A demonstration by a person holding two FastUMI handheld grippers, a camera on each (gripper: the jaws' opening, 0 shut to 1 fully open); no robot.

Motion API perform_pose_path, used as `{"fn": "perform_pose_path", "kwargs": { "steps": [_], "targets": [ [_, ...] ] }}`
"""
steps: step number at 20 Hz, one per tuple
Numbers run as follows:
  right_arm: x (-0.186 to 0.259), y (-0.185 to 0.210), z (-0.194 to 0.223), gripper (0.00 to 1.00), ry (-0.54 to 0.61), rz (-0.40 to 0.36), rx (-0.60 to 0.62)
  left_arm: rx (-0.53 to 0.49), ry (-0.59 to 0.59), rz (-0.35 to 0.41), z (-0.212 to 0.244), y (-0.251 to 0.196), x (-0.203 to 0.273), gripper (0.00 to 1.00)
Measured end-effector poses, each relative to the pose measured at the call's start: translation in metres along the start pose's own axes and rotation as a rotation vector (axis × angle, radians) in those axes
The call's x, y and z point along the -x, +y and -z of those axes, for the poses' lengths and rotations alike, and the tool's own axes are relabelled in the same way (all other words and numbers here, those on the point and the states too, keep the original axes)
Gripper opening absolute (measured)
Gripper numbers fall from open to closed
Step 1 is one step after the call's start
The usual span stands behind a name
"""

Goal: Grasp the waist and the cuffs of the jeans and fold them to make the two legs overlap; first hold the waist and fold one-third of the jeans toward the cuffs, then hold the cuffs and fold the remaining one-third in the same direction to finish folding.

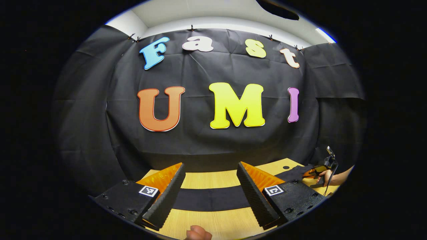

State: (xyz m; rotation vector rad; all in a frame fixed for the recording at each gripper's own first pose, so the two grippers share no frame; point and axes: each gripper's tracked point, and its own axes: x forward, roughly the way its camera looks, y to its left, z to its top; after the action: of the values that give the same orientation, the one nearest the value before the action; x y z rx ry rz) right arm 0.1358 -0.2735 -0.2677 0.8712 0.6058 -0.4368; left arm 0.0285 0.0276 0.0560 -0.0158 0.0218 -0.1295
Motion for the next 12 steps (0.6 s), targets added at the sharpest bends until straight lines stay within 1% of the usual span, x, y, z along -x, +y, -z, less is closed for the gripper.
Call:
{"fn": "perform_pose_path", "kwargs": {
  "steps": [3, 5, 6, 9, 12],
  "targets": [
    [0.024, 0.03, -0.006, 0.01, -0.081, -0.027, 0.203, -0.007, -0.003, 0.0, -0.001, -0.002, 0.001, 0.99],
    [0.039, 0.054, -0.002, 0.01, -0.126, -0.067, 0.308, -0.007, -0.003, -0.005, -0.001, -0.001, 0.003, 0.99],
    [0.044, 0.061, -0.002, 0.01, -0.141, -0.093, 0.333, -0.005, 0.0, -0.007, 0.001, 0.0, 0.003, 0.99],
    [0.058, 0.063, -0.004, 0.01, -0.181, -0.142, 0.413, -0.008, 0.011, -0.016, 0.003, 0.001, 0.007, 0.99],
    [0.087, 0.078, 0.002, 0.01, -0.195, -0.207, 0.495, -0.008, 0.02, -0.024, 0.006, 0.003, 0.012, 0.99]
  ]
}}
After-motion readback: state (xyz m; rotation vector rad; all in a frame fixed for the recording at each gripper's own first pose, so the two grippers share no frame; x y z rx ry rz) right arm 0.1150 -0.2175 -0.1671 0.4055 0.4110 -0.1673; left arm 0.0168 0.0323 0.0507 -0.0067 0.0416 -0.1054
